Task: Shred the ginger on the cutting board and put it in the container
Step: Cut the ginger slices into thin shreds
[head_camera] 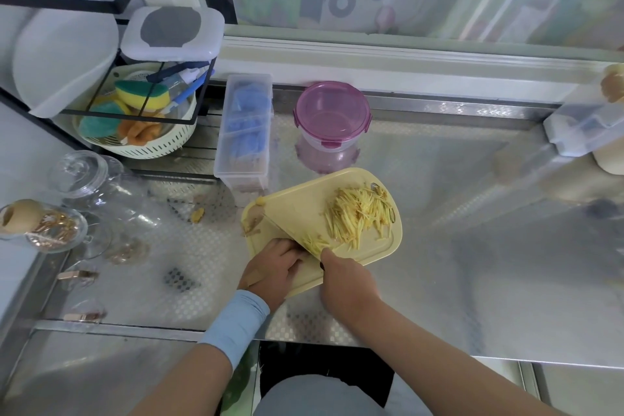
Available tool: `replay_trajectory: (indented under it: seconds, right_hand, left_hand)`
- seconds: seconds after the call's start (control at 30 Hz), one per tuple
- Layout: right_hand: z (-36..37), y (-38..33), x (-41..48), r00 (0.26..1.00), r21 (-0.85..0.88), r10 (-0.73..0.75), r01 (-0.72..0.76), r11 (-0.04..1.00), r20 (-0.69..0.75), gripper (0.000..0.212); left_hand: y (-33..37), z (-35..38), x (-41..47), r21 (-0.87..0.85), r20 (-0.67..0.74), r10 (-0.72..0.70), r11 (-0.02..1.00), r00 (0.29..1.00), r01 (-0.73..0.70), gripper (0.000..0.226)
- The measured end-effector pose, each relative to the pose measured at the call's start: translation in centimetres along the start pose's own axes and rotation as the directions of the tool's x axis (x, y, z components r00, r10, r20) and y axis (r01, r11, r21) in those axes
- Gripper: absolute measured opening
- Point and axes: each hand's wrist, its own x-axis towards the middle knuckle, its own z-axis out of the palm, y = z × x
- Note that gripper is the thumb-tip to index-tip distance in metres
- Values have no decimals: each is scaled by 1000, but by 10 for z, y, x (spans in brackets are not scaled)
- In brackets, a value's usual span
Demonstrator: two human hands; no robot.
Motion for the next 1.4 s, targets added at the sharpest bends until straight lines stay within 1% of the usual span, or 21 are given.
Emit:
replay_trajectory:
  seconds: [0.13,0.23,0.4,0.5,0.6,0.7,0.8,0.97,1.1,1.2,1.27,1.4]
  right_hand:
    - [0,-1,-2,1000,-6,-11,10,1000,-20,21]
    - [1,-1,-1,999,1,-6,6,1000,-32,22]
    - [-1,0,-6,999,2,-16,16,1000,-35,25]
    - [1,3,-12,999,-9,-19,19,1000,-47,30]
    - [5,6,-17,998,-32,-11,9,999,-59,26]
    - [7,5,-15,998,-40,-4,1,999,-68,23]
    - [2,-3,-5,999,-36,-15,13,999,-44,23]
    - [-1,-7,-1,999,-9,-27,27,1000,-31,24]
    - [3,3,-14,999,-12,-6,5,1000,-54,25]
    - [9,8,-17,998,-34,11,-13,999,-66,23]
    - [8,3,-12,999,-27,13,-15,1000,-49,21]
    - [1,-10,2,999,-37,-19,18,999,-27,24]
  left_hand:
    - [-11,-5,3,60,93,109,992,990,-115,30]
    - [-15,-3,4,88,112,157,982,981,-167,29]
    - [-17,5,-3,53,57,97,994,994,-100,29]
    - [-18,6,-3,66,38,100,993,994,-102,29]
    - [-15,5,-3,57,10,106,993,994,-107,29]
    - [-13,4,-3,36,3,110,993,994,-110,29]
    - [-17,7,-4,16,8,100,995,995,-101,30]
    - [-15,5,-4,14,4,73,997,997,-73,29]
    - [-13,2,-2,45,-20,98,994,995,-97,29]
    - [-11,2,-3,8,-12,73,997,997,-73,29]
    - [-12,2,-3,-7,-13,82,997,997,-82,29]
    - [-12,1,-3,-22,5,73,997,997,-73,29]
